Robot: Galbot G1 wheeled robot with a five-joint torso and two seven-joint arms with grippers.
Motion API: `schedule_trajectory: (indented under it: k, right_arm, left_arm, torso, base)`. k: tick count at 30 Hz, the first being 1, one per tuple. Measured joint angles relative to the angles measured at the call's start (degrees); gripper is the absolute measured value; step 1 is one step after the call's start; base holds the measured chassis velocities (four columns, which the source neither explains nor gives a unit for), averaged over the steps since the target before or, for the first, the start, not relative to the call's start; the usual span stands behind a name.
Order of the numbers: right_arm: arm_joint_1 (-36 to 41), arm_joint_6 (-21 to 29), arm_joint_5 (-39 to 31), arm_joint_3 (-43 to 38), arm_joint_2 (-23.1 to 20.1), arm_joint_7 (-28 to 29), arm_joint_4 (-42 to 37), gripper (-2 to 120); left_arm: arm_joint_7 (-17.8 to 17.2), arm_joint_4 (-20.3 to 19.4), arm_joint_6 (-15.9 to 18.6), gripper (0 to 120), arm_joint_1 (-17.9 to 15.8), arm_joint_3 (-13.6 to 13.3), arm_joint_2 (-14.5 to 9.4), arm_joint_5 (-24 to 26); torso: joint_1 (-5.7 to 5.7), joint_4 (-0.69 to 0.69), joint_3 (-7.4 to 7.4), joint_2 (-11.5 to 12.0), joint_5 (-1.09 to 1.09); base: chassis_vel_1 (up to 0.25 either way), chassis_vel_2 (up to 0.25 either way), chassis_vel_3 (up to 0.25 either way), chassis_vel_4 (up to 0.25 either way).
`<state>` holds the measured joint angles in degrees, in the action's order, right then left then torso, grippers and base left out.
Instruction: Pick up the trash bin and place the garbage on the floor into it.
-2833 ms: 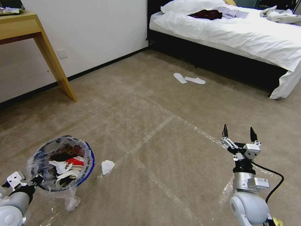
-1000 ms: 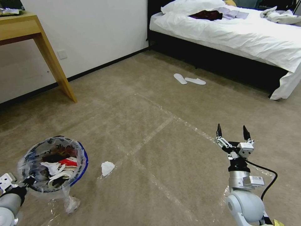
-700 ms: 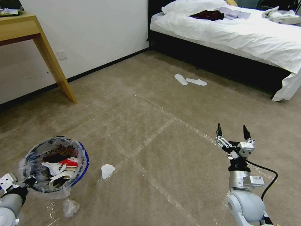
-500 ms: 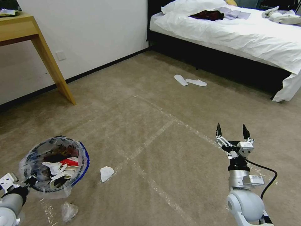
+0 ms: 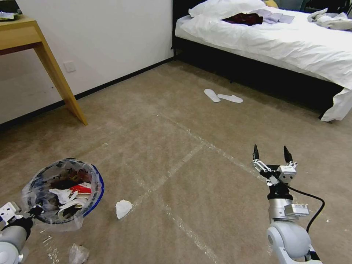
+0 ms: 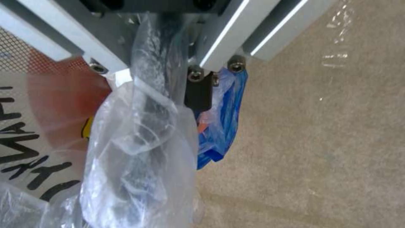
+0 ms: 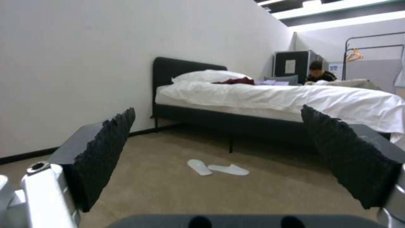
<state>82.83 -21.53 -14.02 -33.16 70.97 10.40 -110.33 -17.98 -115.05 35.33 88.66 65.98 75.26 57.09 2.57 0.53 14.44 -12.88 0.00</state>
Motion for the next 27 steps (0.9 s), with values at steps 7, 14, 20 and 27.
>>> schedule_trajectory:
  k: [7, 14, 20, 27]
  right_arm:
    - [0.03, -0.02, 0.21, 0.02, 0.68, -0.04, 0.34, 100]
    - [-0.17, -0.02, 0.45, 0.1, 1.03, -0.14, 0.47, 100]
    - [-0.19, -0.02, 0.82, 0.18, 1.33, -0.23, 0.62, 100]
    - [-0.27, -0.08, 1.27, 0.17, 1.78, -0.31, 0.8, 100]
  left_arm:
    - [0.0, 0.74, -0.02, 0, -0.16, 0.1, -0.37, 0.09]
    - [0.06, 1.05, -0.05, 0, -0.17, 0.2, -0.59, 0.16]
    - [0.09, 1.27, -0.07, 0, -0.25, 0.33, -1.01, 0.39]
    - [0.15, 1.52, -0.09, 0, -0.17, 0.48, -1.38, 0.63]
  torso:
    - [0.0, 0.0, 0.0, 0.0, -0.01]
    - [0.0, 0.0, 0.0, 0.01, -0.01]
    - [-0.01, 0.0, 0.0, 0.01, -0.01]
    - [-0.01, 0.0, 0.0, 0.01, 0.0]
  base:
    - [-0.083, 0.088, 0.08, -0.095]
    - [-0.092, 0.085, 0.091, -0.086]
    - [-0.1, 0.103, 0.106, -0.099]
    - [-0.125, 0.139, 0.13, -0.129]
